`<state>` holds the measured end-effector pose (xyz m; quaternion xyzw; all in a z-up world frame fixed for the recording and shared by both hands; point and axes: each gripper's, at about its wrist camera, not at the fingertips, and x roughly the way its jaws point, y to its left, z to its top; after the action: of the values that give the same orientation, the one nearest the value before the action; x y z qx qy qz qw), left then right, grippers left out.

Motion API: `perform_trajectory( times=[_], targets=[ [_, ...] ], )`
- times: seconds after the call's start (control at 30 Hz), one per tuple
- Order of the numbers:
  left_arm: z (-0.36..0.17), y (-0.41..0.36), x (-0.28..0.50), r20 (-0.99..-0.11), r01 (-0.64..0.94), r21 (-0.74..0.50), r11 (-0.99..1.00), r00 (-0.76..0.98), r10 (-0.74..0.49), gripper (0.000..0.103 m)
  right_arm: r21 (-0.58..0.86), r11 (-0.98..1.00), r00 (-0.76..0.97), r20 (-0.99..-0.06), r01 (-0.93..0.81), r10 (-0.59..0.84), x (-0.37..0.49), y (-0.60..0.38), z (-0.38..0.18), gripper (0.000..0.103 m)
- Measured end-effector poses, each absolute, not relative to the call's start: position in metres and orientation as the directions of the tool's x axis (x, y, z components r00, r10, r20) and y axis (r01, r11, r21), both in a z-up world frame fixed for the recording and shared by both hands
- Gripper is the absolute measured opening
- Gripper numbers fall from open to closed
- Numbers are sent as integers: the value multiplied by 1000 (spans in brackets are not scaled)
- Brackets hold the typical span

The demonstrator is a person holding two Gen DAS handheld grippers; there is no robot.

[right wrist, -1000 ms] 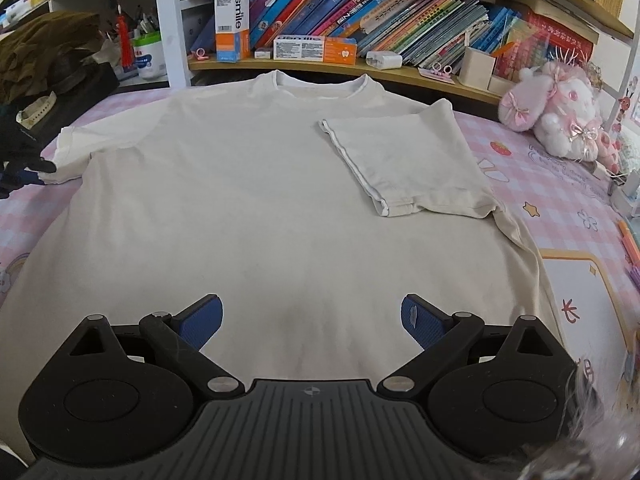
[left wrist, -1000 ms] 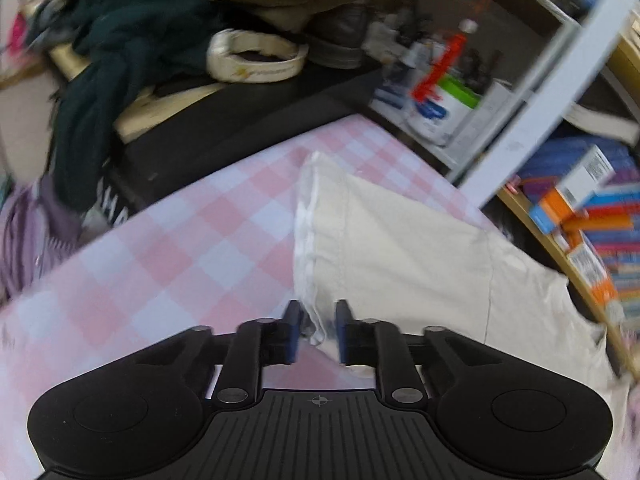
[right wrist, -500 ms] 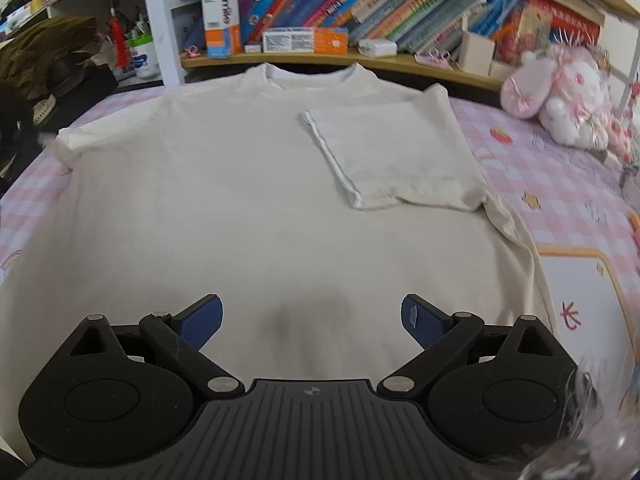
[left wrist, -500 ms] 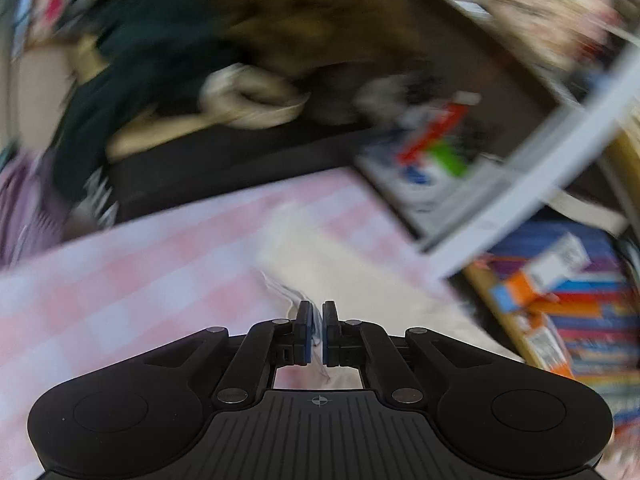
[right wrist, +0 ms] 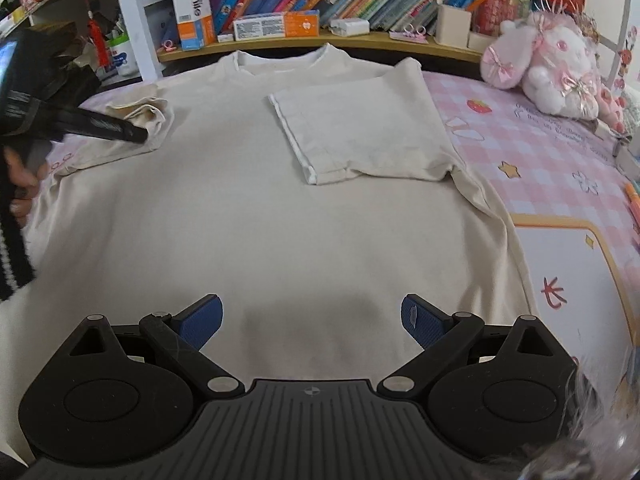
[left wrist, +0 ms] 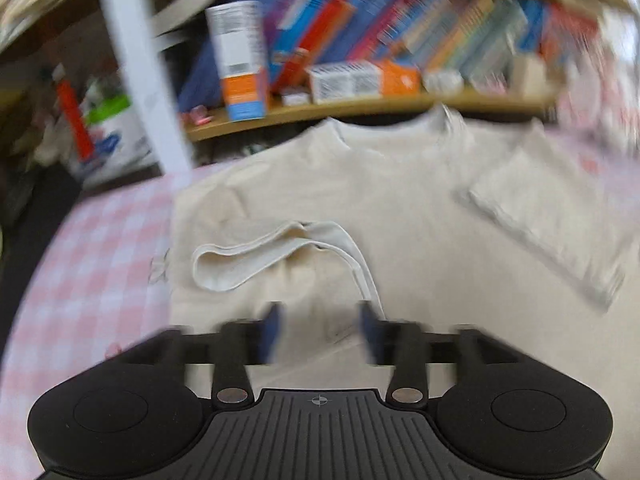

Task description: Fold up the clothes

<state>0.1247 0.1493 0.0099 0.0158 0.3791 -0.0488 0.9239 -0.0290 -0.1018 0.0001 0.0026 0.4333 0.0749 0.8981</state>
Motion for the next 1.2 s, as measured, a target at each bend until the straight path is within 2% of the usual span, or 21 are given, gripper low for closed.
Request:
perform_trajectory(
  times=[0.17, 0.27, 0.33, 0.37, 0.4, 0.43, 0.53, 0.6, 0.67, 0.7, 0.73, 0.83, 0.9, 1.0, 1.13, 1.17, 1.2],
  targets=[
    [11, 202, 137, -682, -172, -310, 935, 725, -93, 61, 81, 991, 602, -789, -104, 127, -27, -110, -5, 97],
    [8, 218, 151, -690, -272, -353, 895, 722, -52, 60, 80, 992, 602, -789, -102, 126, -26, -111, -5, 97],
    [8, 217, 160, -690, -281, -312, 908, 724, -13, 56, 79, 992, 600, -790, -100, 124, -26, -111, -6, 97],
    [9, 215, 165, -691, -276, -280, 919, 723, 6, 48, 79, 992, 600, -791, -98, 122, -26, -112, -7, 97],
    [9, 212, 171, -694, -264, -270, 926, 720, 2, 6, 79, 993, 600, -791, -93, 119, -26, -113, -7, 97],
    [10, 208, 178, -697, -249, -265, 931, 717, -7, 2, 79, 993, 600, -792, -87, 116, -26, -114, -8, 97],
    [11, 197, 198, -707, -204, -251, 946, 706, -35, 2, 83, 995, 602, -792, -55, 99, -25, -120, -9, 97],
    [22, 186, 214, -657, -140, -324, 936, 745, -116, 4, 83, 996, 602, -793, -39, 89, -25, -123, -10, 97],
    [29, 180, 229, -623, -67, -405, 912, 751, -221, 22, 81, 996, 602, -794, -33, 85, -24, -123, -10, 97],
    [31, 179, 237, -631, -56, -424, 904, 735, -251, 48, 80, 996, 602, -794, -35, 85, -24, -123, -9, 97],
    [34, 179, 244, -641, -50, -438, 898, 717, -273, 63, 80, 996, 604, -792, -40, 87, -24, -122, -9, 97],
    [42, 186, 230, -604, -23, -409, 912, 756, -252, 63, 80, 996, 608, -788, -50, 94, -23, -120, -8, 97],
    [39, 183, 215, -632, -1, -334, 943, 742, -223, 59, 82, 995, 608, -788, -51, 96, -23, -121, -9, 97],
    [27, 161, 185, -695, 124, -152, 981, 692, -195, 53, 89, 995, 599, -795, -42, 96, -20, -121, -11, 97],
    [4, 127, 148, -738, 253, 57, 966, 662, -129, 53, 88, 994, 598, -794, -64, 109, -19, -116, -11, 97],
    [-1, 123, 144, -742, 264, 83, 961, 660, -117, 51, 88, 994, 597, -794, -72, 114, -19, -114, -11, 97],
    [-7, 120, 141, -745, 271, 103, 957, 658, -106, 36, 86, 993, 597, -794, -79, 117, -19, -112, -11, 97]
  ],
)
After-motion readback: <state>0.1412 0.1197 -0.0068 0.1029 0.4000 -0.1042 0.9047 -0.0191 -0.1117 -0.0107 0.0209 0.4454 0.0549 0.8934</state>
